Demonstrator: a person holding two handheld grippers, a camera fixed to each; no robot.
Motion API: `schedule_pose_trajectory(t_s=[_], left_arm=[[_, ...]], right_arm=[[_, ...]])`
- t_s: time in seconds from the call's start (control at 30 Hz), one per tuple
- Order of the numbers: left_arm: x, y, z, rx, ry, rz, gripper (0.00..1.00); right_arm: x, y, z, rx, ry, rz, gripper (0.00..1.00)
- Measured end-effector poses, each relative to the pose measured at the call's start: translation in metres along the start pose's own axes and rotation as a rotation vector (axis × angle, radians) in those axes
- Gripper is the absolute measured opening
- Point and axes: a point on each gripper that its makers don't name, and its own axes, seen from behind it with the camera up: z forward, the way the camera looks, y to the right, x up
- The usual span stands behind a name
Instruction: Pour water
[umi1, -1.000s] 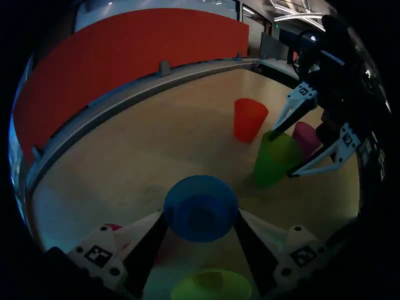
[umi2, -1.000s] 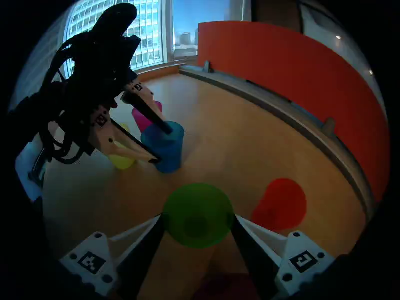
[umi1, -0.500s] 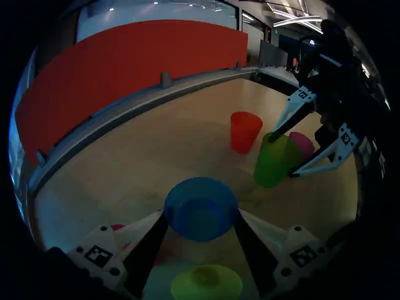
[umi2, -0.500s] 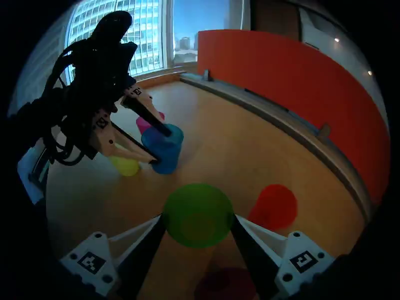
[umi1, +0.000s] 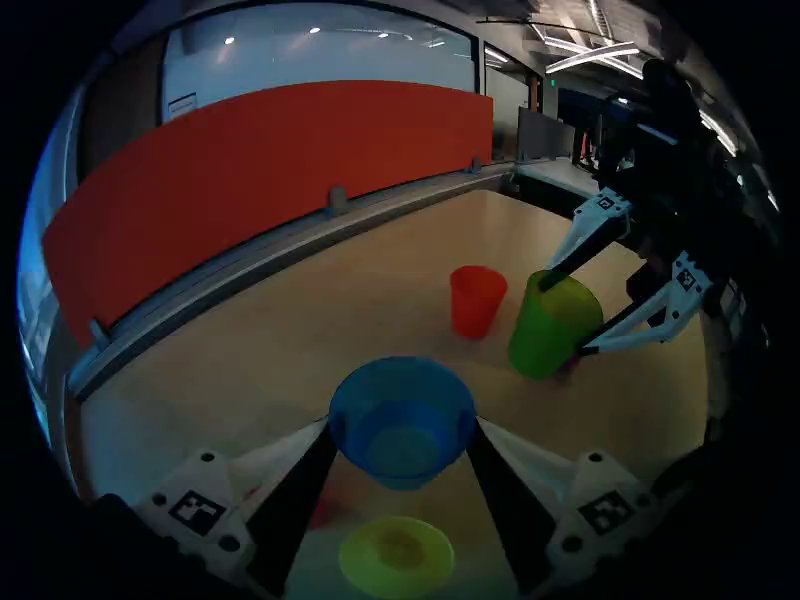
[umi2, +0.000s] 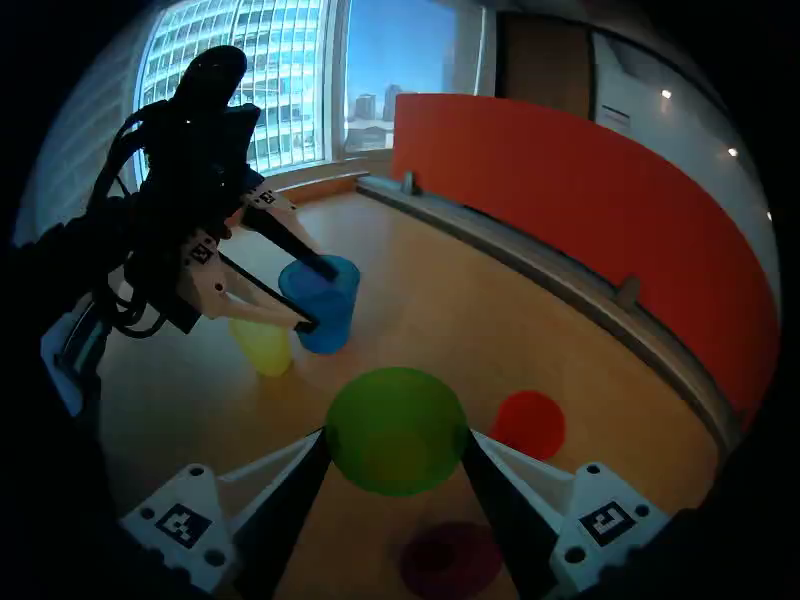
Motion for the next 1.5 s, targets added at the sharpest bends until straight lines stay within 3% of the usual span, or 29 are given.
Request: schedule_pose_trajectory(t_s=[0.67, 1.1, 1.5], left_arm=[[0.031, 0.019, -0.053, 0.022, 0.122, -0.006, 0.86], [0.049, 0.032, -0.075, 0.021, 0.218, -0.009, 0.86], [0.067, 0.037, -0.094, 0.02, 0.332, -0.021, 0.86]], right_arm=[[0.044, -0.019, -0.05, -0.011, 0.196, 0.02, 0.93], [0.072, -0.028, -0.078, -0.029, 0.359, 0.023, 0.94], [0.082, -0.03, -0.092, -0.04, 0.443, 0.024, 0.94]])
